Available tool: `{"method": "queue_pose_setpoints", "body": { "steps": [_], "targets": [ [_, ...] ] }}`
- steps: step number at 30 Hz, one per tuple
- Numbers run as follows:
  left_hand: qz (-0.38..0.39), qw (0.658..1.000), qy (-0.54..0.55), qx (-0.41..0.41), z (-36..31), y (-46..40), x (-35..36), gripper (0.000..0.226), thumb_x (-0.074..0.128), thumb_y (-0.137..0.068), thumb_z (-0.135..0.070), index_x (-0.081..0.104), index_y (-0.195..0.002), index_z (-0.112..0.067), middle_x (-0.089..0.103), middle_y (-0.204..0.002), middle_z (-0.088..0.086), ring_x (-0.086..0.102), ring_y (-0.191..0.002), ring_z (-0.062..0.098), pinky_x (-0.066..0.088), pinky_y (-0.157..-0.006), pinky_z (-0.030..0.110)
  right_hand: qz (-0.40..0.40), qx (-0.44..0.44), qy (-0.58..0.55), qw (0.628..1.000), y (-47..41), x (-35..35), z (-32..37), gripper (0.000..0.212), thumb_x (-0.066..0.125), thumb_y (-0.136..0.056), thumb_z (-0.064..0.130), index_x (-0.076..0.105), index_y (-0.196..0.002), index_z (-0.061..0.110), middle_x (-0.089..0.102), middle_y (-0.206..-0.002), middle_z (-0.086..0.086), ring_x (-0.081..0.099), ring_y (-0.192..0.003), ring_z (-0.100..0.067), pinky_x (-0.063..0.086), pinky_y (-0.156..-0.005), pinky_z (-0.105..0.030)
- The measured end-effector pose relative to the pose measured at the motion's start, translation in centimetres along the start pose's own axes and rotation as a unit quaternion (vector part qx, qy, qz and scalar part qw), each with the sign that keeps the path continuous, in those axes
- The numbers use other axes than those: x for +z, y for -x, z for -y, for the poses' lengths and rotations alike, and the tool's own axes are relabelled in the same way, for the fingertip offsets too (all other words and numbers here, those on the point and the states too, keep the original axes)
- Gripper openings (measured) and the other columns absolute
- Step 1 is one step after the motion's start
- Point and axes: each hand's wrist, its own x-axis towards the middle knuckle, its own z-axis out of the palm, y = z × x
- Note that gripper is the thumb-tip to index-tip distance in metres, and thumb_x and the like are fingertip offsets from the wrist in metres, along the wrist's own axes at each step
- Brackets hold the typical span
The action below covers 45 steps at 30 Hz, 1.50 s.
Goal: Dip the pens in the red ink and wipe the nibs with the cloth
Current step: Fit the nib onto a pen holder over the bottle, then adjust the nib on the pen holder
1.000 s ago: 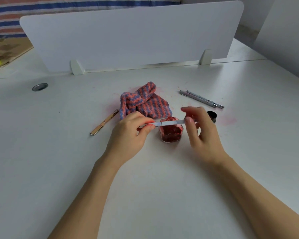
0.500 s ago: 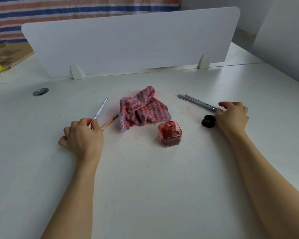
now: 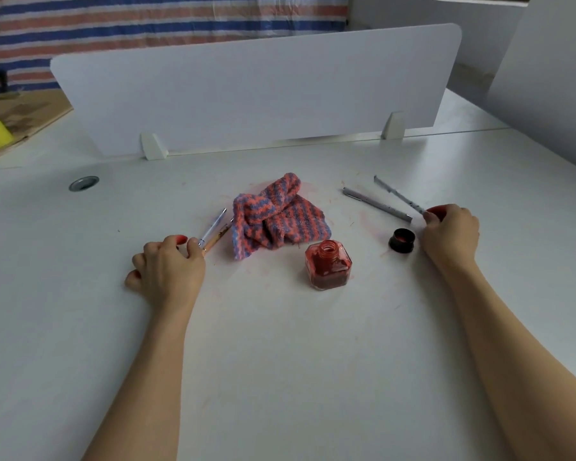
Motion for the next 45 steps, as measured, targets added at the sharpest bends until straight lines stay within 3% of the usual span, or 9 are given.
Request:
{"method": "queue_pose_setpoints", "body": {
  "steps": [4, 8, 17, 22, 29, 33, 35, 39, 45],
  "targets": [
    [-0.06, 0.993, 0.081, 0.057, -1.1, 0.8, 0.0, 0.028, 0.051, -0.087, -0.026, 0.061, -0.11, -0.013, 0.053, -0.116, 0.015, 0.041, -0.112, 0.034, 0.022, -0.096, 0.044, -0.074, -0.039, -0.092, 0.992, 1.0, -0.5, 0.5, 0.02, 0.046, -0.093, 0.013, 0.059, -0.105, 0.001, 0.053, -0.114, -0.02, 0.044, -0.108, -0.033, 0.032, -0.083, -0.028],
    [-0.117, 0.963, 0.136, 0.202, -3.2, 3.3, -0.4, 0.033, 0.051, -0.081, -0.025, 0.059, -0.11, -0.012, 0.055, -0.109, 0.015, 0.048, -0.103, 0.034, 0.031, -0.088, 0.045, -0.096, -0.132, -0.131, 0.978, 3.1, -0.8, 1.4, 0.014, 0.049, -0.091, 0.008, 0.056, -0.1, 0.0, 0.051, -0.107, -0.02, 0.05, -0.096, -0.034, 0.03, -0.074, -0.018],
    [-0.027, 0.881, 0.14, 0.452, -6.1, 8.0, -1.5, 0.051, 0.05, -0.083, -0.047, 0.052, -0.12, -0.011, 0.055, -0.115, 0.008, 0.042, -0.114, 0.024, 0.029, -0.095, 0.042, -0.004, -0.366, -0.169, 0.915, 9.6, -2.2, 3.2, 0.016, 0.04, -0.091, 0.023, 0.051, -0.097, 0.012, 0.059, -0.084, -0.012, 0.049, -0.074, -0.018, 0.04, -0.065, -0.025],
    [-0.004, 0.829, 0.108, 0.548, -6.1, 8.3, -1.1, 0.034, 0.044, -0.092, -0.039, 0.066, -0.093, -0.013, 0.066, -0.081, -0.003, 0.057, -0.08, 0.02, 0.031, -0.081, 0.037, 0.048, -0.414, -0.174, 0.892, 11.2, -1.9, 3.6, 0.01, 0.042, -0.091, 0.019, 0.048, -0.098, 0.016, 0.058, -0.081, -0.01, 0.044, -0.072, -0.014, 0.038, -0.061, -0.027],
    [0.013, 0.821, 0.145, 0.551, -6.1, 8.5, -1.7, 0.026, 0.047, -0.092, -0.029, 0.066, -0.097, -0.012, 0.068, -0.075, 0.003, 0.06, -0.061, 0.024, 0.046, -0.046, 0.032, 0.052, -0.426, -0.196, 0.882, 11.4, -1.9, 3.8, 0.009, 0.043, -0.09, 0.014, 0.049, -0.098, 0.014, 0.058, -0.082, -0.008, 0.042, -0.072, -0.008, 0.034, -0.064, -0.016],
    [0.019, 0.821, 0.155, 0.55, -6.0, 8.0, -2.3, 0.027, 0.054, -0.087, -0.038, 0.069, -0.096, -0.018, 0.069, -0.073, -0.004, 0.057, -0.059, 0.014, 0.035, -0.051, 0.018, 0.06, -0.427, -0.204, 0.879, 11.3, -1.9, 3.8, 0.009, 0.043, -0.09, 0.015, 0.049, -0.097, 0.014, 0.058, -0.083, -0.007, 0.042, -0.073, -0.009, 0.035, -0.064, -0.018],
    [0.054, 0.84, 0.158, 0.517, -5.6, 7.5, -2.4, 0.036, 0.053, -0.083, -0.051, 0.067, -0.094, -0.019, 0.064, -0.066, -0.004, 0.06, -0.057, 0.015, 0.045, -0.047, 0.025, 0.068, -0.417, -0.204, 0.883, 11.3, -1.8, 3.7, 0.011, 0.042, -0.091, 0.017, 0.049, -0.098, 0.014, 0.054, -0.083, -0.002, 0.039, -0.073, -0.006, 0.034, -0.065, -0.016],
    [0.088, 0.888, 0.105, 0.439, -4.2, 6.2, -2.0, 0.057, 0.048, -0.068, -0.073, 0.058, -0.091, -0.021, 0.046, -0.059, -0.009, 0.055, -0.055, 0.013, 0.043, -0.049, 0.027, 0.074, -0.347, -0.204, 0.913, 10.8, -1.8, 3.4, 0.015, 0.045, -0.09, 0.017, 0.054, -0.098, 0.009, 0.05, -0.086, 0.004, 0.04, -0.07, -0.005, 0.035, -0.063, -0.012],
    [0.139, 0.893, 0.063, 0.424, -3.1, 5.4, 0.2, 0.065, 0.044, -0.064, -0.073, 0.057, -0.099, -0.019, 0.05, -0.083, -0.007, 0.05, -0.082, 0.018, 0.037, -0.07, 0.032, 0.083, -0.325, -0.188, 0.923, 10.7, -1.9, 3.4, 0.017, 0.046, -0.086, 0.014, 0.056, -0.097, 0.005, 0.049, -0.085, 0.007, 0.043, -0.069, -0.008, 0.035, -0.062, -0.017]
  ]
}}
